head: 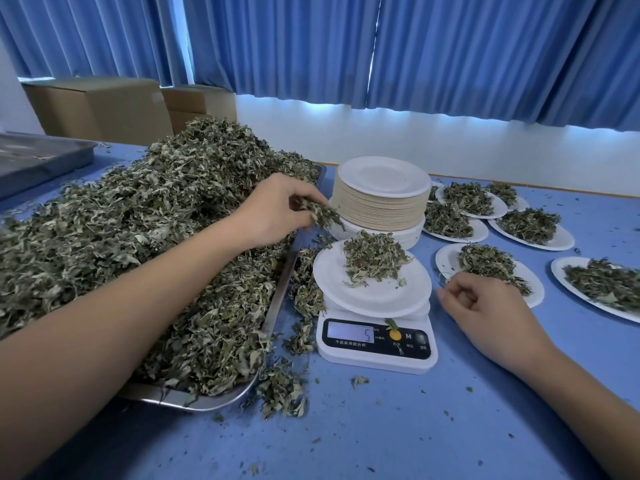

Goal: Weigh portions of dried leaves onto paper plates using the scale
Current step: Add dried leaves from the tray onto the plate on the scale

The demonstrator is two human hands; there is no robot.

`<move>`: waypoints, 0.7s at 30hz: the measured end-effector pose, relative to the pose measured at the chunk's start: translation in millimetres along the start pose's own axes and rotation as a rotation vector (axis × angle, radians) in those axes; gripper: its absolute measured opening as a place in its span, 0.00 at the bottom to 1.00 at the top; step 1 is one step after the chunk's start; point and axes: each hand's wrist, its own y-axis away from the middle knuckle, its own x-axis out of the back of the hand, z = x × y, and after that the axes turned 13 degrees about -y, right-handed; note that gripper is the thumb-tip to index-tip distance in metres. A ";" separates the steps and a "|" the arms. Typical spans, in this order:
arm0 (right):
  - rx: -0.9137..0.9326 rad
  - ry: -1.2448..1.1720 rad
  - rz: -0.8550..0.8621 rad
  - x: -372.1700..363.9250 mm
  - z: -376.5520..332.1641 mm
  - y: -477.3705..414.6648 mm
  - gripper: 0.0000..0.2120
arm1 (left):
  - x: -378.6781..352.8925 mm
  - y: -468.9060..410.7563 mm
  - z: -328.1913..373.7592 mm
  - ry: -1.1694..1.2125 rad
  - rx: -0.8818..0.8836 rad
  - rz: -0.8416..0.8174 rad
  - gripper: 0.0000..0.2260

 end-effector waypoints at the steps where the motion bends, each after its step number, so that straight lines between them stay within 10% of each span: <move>1: 0.001 0.002 0.000 -0.1 0.2 -0.3 0.14 | -1.2 1.8 3.4 0.066 -0.036 -0.047 0.16; 9: 0.003 0.009 0.001 -1.0 3.7 -1.8 0.14 | -5.2 5.6 14.9 0.176 -0.193 -0.402 0.20; 21: -0.004 0.000 -0.003 -1.2 3.8 -1.3 0.14 | -0.5 5.0 10.2 0.607 0.020 -0.508 0.14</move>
